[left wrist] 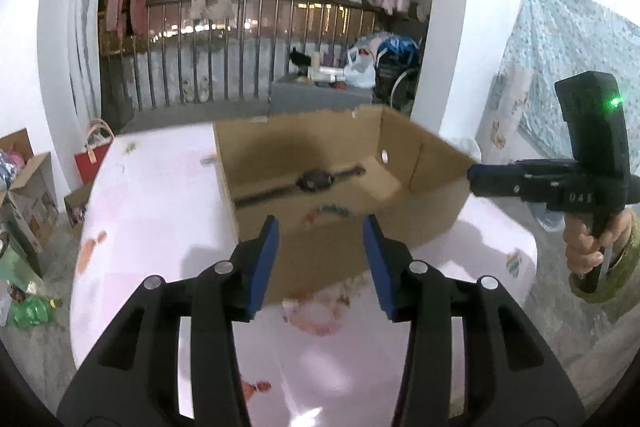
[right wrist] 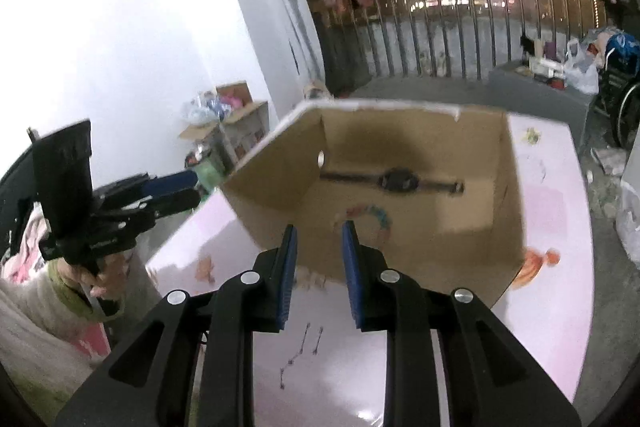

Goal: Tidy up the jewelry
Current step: 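Lower the bracelet into the box and open both grippers, then withdraw both grippers from the box toward the items on the table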

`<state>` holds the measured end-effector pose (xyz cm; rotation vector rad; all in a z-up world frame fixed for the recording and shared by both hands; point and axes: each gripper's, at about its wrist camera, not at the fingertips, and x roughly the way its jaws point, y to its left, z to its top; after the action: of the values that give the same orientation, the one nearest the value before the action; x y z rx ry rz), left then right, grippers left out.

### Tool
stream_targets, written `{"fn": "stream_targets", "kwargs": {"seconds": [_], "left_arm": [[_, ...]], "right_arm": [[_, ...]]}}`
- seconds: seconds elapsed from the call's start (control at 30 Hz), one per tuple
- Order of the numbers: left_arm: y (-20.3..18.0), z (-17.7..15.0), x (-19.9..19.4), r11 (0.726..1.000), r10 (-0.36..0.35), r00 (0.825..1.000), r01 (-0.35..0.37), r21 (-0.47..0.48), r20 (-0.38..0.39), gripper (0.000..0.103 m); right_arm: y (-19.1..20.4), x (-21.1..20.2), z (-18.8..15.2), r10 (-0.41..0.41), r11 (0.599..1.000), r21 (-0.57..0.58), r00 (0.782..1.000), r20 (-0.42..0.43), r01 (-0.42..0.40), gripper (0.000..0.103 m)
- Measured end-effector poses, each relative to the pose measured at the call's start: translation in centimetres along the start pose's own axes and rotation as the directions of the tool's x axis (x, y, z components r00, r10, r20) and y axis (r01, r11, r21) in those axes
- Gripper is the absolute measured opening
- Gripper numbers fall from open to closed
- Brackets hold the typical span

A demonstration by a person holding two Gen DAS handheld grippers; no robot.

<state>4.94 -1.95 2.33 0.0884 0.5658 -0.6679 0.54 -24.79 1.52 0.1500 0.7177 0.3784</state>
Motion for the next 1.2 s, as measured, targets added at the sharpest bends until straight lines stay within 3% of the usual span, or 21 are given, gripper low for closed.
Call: {"fn": "stream_targets", "kwargs": {"seconds": [0.17,0.23,0.33,0.47,0.57,0.67,0.83,1.0,1.2], "left_arm": [[0.6,-0.5,2.8,1.000,0.021,0.999,-0.022,-0.020,-0.040,0.042],[1.0,-0.4,3.1,1.000,0.014,1.000,-0.014,-0.028,-0.015,0.041],[1.1,-0.2,3.4,0.999,0.047,0.999,-0.047,-0.002,-0.015,0.041],[2.0,-0.1,4.6,0.998,0.062,0.998,-0.063,-0.014,-0.025,0.041],[2.4,-0.5,5.4,0.997,0.072,0.997,-0.073,-0.033,-0.040,0.041],[2.6,-0.9,5.2,0.998,0.045,0.998,-0.047,-0.047,-0.041,0.041],[1.8,-3.2,5.8,1.000,-0.009,0.994,0.008,-0.004,-0.110,0.041],[1.9,-5.2,7.2,1.000,-0.017,0.984,0.020,0.017,-0.178,0.041],[2.7,-6.2,8.8,0.999,-0.020,0.972,0.031,0.045,-0.234,0.034]], "right_arm": [[-1.9,2.8,-0.6,-0.065,0.995,0.077,0.995,-0.072,0.071,0.023],[-3.0,3.3,-0.1,-0.084,0.989,0.120,0.994,-0.069,0.091,0.023],[-4.0,3.5,-0.1,-0.027,0.982,0.183,0.998,-0.055,0.037,0.020],[-3.3,4.5,-0.3,-0.116,0.984,0.129,0.993,-0.034,0.120,0.020],[-3.4,4.9,0.0,-0.101,0.985,0.140,0.995,-0.017,0.102,0.020],[-3.0,5.2,-0.2,-0.163,0.982,0.097,0.987,-0.011,0.163,0.020],[-2.1,4.8,-1.3,-0.105,0.994,0.039,0.994,-0.016,0.105,0.021],[-0.1,5.4,-2.6,-0.086,0.994,-0.071,0.995,-0.041,0.083,0.021],[0.4,6.6,-3.4,-0.061,0.996,-0.073,0.996,-0.069,0.056,0.021]]}}
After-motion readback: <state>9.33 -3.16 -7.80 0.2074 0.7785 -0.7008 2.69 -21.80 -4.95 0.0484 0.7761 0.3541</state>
